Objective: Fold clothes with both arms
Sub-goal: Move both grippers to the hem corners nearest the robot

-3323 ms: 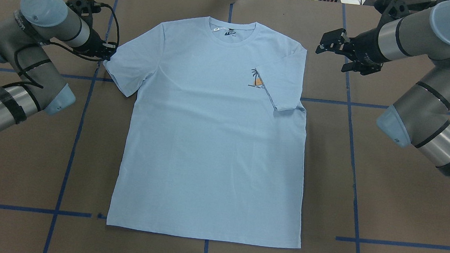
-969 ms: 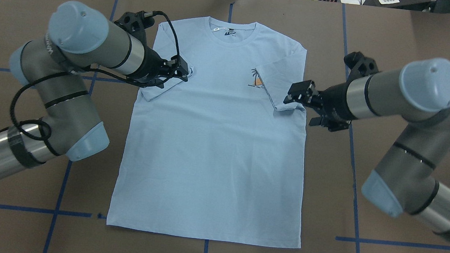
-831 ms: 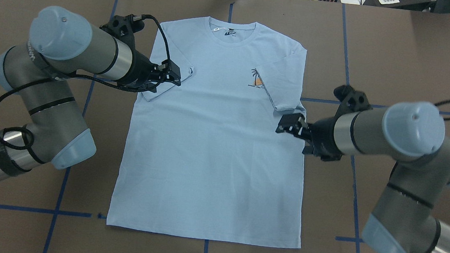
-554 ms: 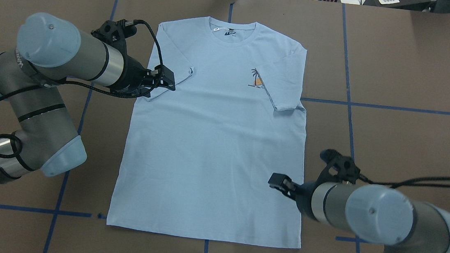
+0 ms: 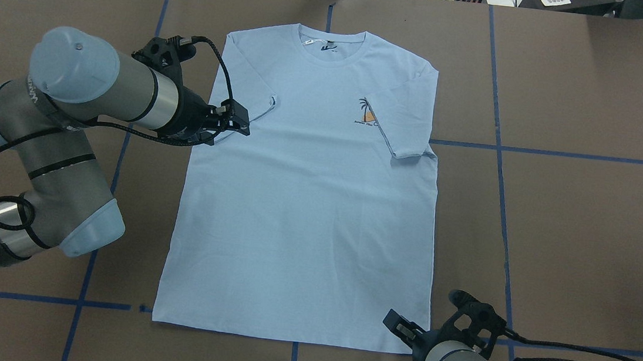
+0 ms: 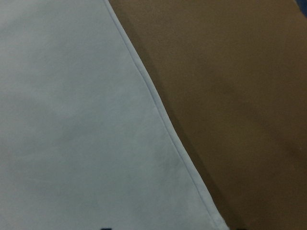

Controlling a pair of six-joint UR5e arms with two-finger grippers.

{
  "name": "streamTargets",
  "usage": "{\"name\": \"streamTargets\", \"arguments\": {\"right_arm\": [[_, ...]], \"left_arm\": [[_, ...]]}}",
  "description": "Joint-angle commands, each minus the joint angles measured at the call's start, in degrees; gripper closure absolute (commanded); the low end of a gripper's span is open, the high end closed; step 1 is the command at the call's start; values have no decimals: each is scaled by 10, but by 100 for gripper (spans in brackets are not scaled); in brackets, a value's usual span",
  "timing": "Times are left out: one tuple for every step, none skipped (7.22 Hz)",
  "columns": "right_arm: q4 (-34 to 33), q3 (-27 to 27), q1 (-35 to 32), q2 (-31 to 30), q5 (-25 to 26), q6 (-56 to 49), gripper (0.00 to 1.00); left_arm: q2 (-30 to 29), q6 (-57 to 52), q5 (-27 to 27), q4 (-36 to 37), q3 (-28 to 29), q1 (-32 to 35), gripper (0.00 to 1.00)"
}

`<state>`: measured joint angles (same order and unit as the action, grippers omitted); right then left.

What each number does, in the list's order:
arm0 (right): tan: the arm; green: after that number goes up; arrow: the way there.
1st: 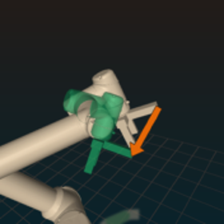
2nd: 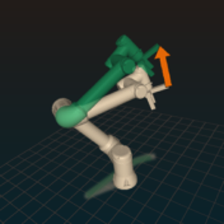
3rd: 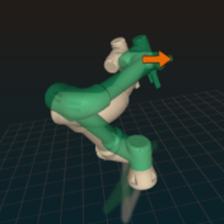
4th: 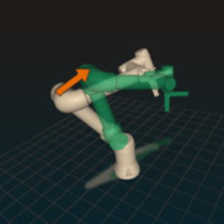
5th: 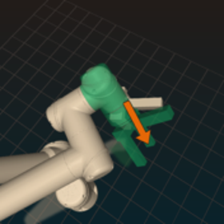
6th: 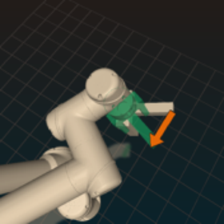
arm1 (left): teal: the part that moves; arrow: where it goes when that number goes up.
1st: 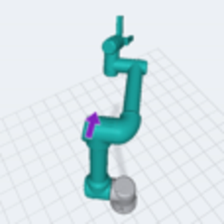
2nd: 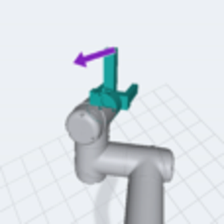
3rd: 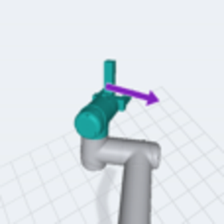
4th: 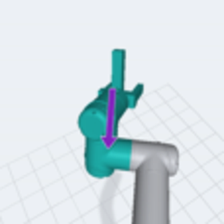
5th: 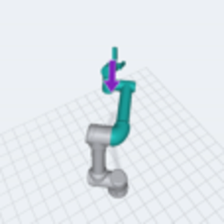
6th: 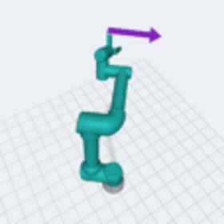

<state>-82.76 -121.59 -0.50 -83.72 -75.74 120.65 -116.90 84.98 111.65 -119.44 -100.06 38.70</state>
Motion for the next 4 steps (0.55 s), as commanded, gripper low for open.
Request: {"name": "streamTargets", "arguments": {"right_arm": [[-8,2,10,-3,0,4,32],[-8,3,12,-4,-1,7,46],[-8,3,15,-9,-2,7,48],[-11,4,18,-13,-2,7,56]], "left_arm": [[0,10,-1,0,0,-6,23],[0,10,-1,0,0,-6,23],[0,10,-1,0,0,-6,23],[1,10,-1,0,1,-7,23]]}}
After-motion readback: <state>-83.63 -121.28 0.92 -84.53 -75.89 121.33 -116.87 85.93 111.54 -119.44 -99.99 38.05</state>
